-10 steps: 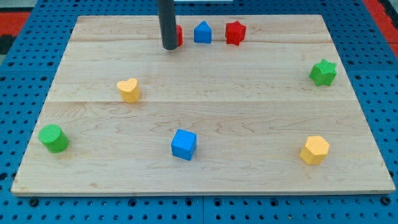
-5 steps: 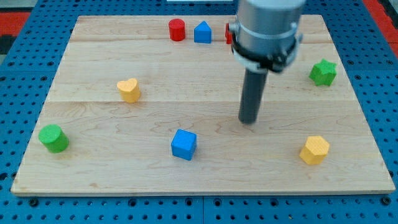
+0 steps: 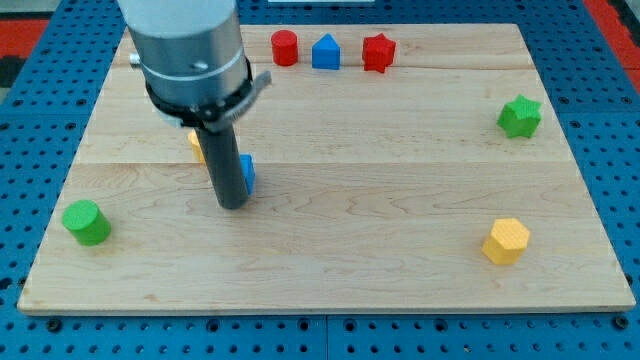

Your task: Place the blue cube at the left of the red circle

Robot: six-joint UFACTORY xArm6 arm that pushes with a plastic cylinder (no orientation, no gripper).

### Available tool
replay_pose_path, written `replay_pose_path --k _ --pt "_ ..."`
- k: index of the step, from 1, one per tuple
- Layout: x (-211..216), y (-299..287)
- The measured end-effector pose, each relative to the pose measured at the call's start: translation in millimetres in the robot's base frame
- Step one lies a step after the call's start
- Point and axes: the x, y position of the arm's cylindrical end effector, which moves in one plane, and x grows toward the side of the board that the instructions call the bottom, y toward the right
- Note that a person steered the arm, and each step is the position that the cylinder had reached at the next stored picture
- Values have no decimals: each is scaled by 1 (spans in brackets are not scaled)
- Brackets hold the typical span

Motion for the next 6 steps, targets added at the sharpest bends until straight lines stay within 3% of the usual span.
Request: replay_pose_path --k 3,6 --pt "-74 -11" --pt "-76 44"
